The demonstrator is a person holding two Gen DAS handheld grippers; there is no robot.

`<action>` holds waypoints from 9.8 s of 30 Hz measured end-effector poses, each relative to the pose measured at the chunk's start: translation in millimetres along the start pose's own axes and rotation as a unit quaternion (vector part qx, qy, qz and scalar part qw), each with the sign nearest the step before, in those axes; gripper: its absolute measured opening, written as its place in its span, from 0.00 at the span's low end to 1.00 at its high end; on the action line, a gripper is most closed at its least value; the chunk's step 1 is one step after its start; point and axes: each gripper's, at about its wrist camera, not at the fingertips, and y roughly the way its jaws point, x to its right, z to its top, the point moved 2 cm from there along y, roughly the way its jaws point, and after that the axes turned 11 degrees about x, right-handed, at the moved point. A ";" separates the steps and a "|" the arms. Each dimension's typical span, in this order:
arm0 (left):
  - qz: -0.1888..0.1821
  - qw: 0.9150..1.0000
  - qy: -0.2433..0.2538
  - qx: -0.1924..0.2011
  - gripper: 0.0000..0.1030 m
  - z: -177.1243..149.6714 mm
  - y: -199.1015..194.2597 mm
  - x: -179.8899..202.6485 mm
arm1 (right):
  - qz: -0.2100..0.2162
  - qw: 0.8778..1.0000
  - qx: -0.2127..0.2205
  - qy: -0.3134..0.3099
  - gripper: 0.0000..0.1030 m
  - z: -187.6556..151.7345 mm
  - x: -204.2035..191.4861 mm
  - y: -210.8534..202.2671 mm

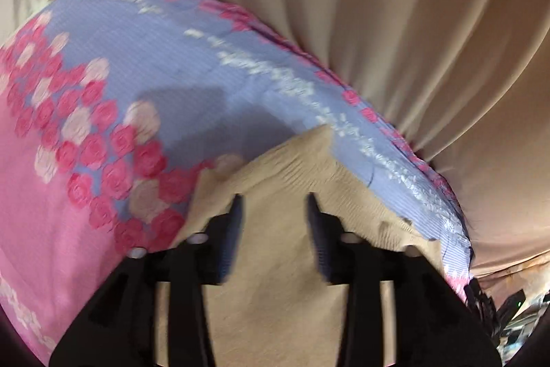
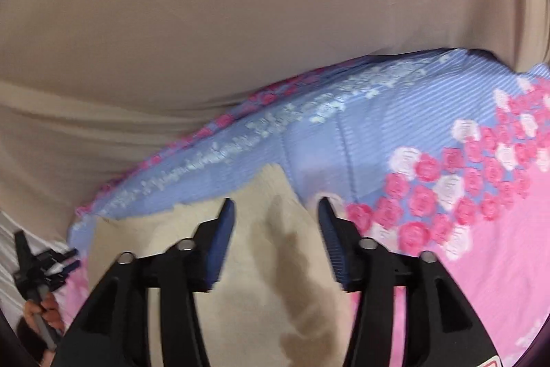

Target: Fold small clothes

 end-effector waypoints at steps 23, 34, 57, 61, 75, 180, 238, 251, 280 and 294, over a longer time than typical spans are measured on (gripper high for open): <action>-0.066 0.993 -0.060 -0.081 0.19 -98.6 -88.8 -81.6 | 0.054 0.987 -0.093 0.122 0.19 -109.0 36.4 -74.4; 0.016 0.984 0.012 -0.176 0.19 -228.1 -158.4 -131.1 | -0.019 0.982 -0.176 0.063 0.28 -223.1 103.3 -174.2; 0.057 0.975 0.197 -0.086 0.38 -232.3 -98.5 -15.6 | -0.097 0.986 -0.123 -0.057 0.00 -185.4 45.8 -125.3; 0.070 0.972 0.207 -0.085 0.42 -237.2 -98.2 -9.4 | -0.060 0.986 -0.115 -0.103 0.02 -181.7 5.6 -123.6; 0.080 0.967 0.225 -0.089 0.48 -239.8 -94.4 -5.6 | -0.076 0.980 -0.138 -0.120 0.01 -187.3 0.9 -97.8; 0.107 0.985 0.137 -0.018 0.82 -215.6 -167.9 -84.9 | -0.061 0.993 -0.093 -0.046 0.42 -195.8 61.0 -192.8; 0.168 0.957 0.233 -0.046 0.79 -216.3 -127.6 -28.8 | -0.047 0.989 -0.133 0.047 0.20 -157.1 105.5 -71.4; 0.112 0.985 0.104 -0.076 0.87 -206.1 -110.6 -80.9 | -0.099 0.992 -0.068 -0.043 0.62 -141.0 69.4 -124.5; 0.029 0.994 0.017 -0.103 0.18 -223.6 -113.7 -115.7 | -0.020 0.988 -0.113 -0.101 0.36 -196.3 -9.6 -156.7; 0.060 0.991 0.060 -0.101 0.25 -223.8 -110.0 -107.3 | 0.023 0.971 -0.180 -0.158 0.20 -191.1 -123.4 -40.4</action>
